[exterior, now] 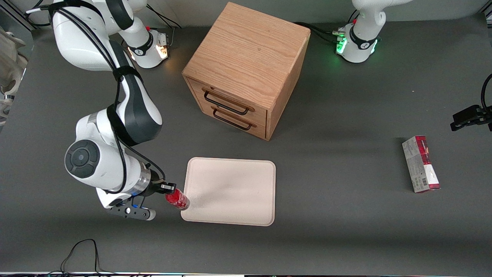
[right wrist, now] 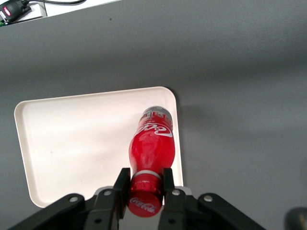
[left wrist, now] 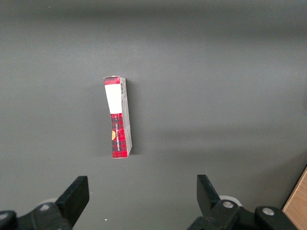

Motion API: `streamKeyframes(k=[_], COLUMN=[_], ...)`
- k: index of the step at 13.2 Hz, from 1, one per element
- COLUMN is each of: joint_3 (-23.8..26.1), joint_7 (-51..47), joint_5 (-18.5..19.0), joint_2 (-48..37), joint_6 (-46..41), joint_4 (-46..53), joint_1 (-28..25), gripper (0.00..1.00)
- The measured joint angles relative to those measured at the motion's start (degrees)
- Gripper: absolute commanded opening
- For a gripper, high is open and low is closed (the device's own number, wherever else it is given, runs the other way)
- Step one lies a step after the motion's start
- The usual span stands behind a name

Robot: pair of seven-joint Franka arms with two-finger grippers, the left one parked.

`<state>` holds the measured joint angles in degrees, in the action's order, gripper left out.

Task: Place coke bottle on tray
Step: 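Lift the bottle and carry it with the right gripper to the tray, then lower the bottle onto the tray's edge and open the right gripper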

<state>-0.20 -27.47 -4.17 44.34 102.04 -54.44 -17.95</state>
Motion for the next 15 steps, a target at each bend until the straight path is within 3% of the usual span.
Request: streamKeyframes(k=[6, 13, 14, 15], joint_3=[0.4, 1.4, 1.4, 1.4], joint_7=[0.0, -2.3, -2.3, -2.4], joint_5=[0.0, 0.0, 0.0, 0.0], joint_2=[4.6, 7.5, 7.6, 7.7], joint_6=[5.4, 5.8, 5.7, 5.6], joint_4=[0.1, 0.4, 0.5, 0.5], joint_1=[0.0, 0.0, 0.0, 0.0], gripper=[0.00, 0.00, 0.17, 0.67])
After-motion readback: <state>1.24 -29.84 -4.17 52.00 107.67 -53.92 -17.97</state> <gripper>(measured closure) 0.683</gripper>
